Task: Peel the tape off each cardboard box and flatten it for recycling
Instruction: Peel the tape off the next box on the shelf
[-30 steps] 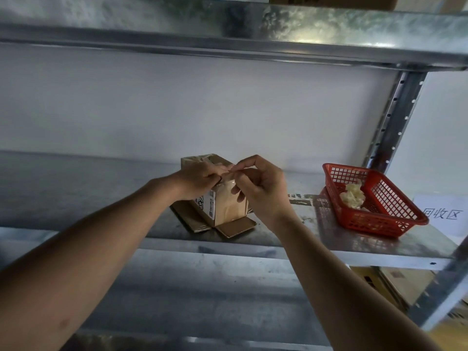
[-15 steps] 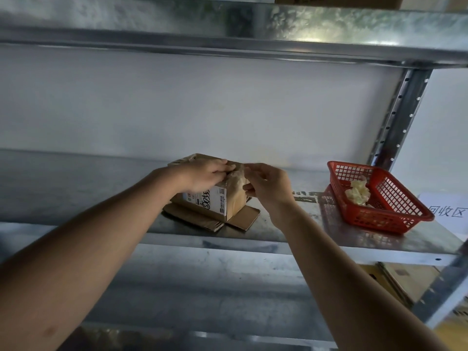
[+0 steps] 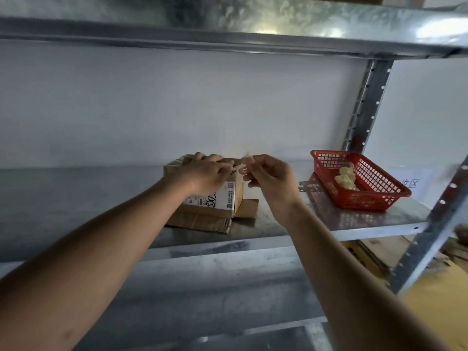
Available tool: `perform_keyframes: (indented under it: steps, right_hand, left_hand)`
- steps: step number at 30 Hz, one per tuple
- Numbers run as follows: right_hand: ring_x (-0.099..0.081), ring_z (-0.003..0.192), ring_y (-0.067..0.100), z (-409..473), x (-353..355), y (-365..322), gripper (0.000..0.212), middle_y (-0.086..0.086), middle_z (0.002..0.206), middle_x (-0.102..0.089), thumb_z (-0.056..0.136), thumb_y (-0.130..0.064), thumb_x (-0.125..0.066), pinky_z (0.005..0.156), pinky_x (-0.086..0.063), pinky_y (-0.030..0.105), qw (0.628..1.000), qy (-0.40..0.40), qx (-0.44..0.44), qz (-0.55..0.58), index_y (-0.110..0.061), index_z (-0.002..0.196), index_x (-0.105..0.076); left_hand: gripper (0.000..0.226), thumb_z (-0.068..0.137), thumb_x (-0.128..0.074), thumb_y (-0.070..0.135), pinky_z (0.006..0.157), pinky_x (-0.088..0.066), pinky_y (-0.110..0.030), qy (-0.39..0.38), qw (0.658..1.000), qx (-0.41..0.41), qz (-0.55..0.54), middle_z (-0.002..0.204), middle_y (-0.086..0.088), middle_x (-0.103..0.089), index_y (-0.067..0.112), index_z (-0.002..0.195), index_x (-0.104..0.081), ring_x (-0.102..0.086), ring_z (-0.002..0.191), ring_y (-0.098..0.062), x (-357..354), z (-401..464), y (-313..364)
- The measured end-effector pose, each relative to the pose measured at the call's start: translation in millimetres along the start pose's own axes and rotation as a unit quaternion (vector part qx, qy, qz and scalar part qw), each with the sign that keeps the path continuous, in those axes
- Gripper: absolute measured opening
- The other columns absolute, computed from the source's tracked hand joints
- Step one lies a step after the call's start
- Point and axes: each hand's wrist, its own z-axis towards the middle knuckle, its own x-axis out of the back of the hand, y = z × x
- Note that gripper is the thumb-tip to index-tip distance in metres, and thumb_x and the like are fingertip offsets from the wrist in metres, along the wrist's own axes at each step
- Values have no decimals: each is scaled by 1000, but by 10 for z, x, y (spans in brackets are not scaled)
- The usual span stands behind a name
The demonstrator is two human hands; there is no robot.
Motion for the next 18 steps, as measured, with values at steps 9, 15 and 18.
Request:
perform_keyframes:
  steps: [9,15,18]
  right_hand:
    - [-67,59,11,-142,-131,186,22,6,79,-80,90,-14,-81,56,-56,20,981,110,-157,26,-14,108,-69]
    - [-63,60,7,-124,-269,232,5,-3,69,-75,82,-21,-87,59,-51,28,971,181,-141,-63,-18,84,-84]
    - [-59,55,9,-124,-315,205,4,-1,62,-70,84,-13,-84,52,-47,22,967,164,-195,-7,-13,82,-80]
  left_hand:
    - [60,107,-8,57,123,-1,-55,-21,999,-11,-24,173,10,-4,40,164,-16,2,156,-29,-55,29,-93]
    - [62,107,-8,59,121,-11,-58,-10,1000,-9,7,170,8,-13,40,164,-16,-12,152,-33,-28,38,-23]
    - [62,107,-8,60,121,-13,-58,-5,1000,-7,9,170,6,-15,39,164,-17,-13,151,-33,-27,10,-10]
